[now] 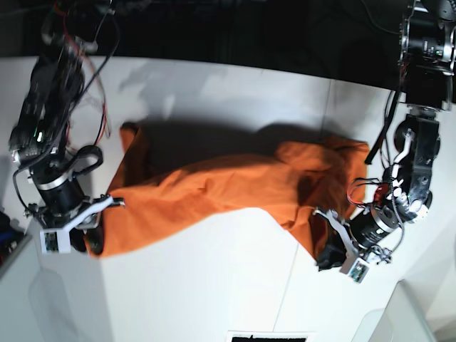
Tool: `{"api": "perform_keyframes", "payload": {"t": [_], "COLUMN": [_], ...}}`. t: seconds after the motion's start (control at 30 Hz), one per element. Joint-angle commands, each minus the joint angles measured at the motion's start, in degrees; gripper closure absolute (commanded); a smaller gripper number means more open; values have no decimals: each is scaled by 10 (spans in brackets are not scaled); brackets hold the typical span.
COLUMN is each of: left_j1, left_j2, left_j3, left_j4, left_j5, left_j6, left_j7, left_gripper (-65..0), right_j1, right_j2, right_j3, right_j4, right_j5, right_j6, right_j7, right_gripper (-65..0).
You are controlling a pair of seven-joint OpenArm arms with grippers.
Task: Layout the t-shirt on the table in an organized manner, then fold the t-shirt properly
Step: 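Stretch the shirt lengthwise by moving the grippers apart, then grasp the shirt body with the right gripper and drag it away from the left gripper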
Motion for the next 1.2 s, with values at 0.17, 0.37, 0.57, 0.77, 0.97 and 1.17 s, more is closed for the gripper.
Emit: {"api": "perform_keyframes", "payload": {"t": [0.17,0.37,0.57,0.77,0.97,1.17], "left_j1": [-68,-61,-9,65,138,166], "left_j2": [11,5,-21,-37,-39,-31], "left_j3": [10,-45,-109,-120,-120,-120], "left_j4": [-163,-125,-67,-31,-21,-21], "left_j5": [-108,-171,-234,-234,-229,-201], "left_j6": [-7,-65,-88,-97,-97,-90], "left_j7": [19,106,170,170,162,144], "left_gripper": [-476,-476,-475,-475,-475,-475], "right_j1": [28,-5,-74,-119,-120,-68], "right_j2": [0,0,0,0,0,0], "right_j3": [-1,-1,-1,-2,-52,-201], "right_j4": [-110,-90,-42,-38,-38,-40], "right_j5": [21,57,67,78,103,40], "right_j6": [2,5,6,7,56,49], "right_j7": [8,5,-5,-9,-9,6], "right_gripper": [-449,-449,-449,-449,-449,-449]}}
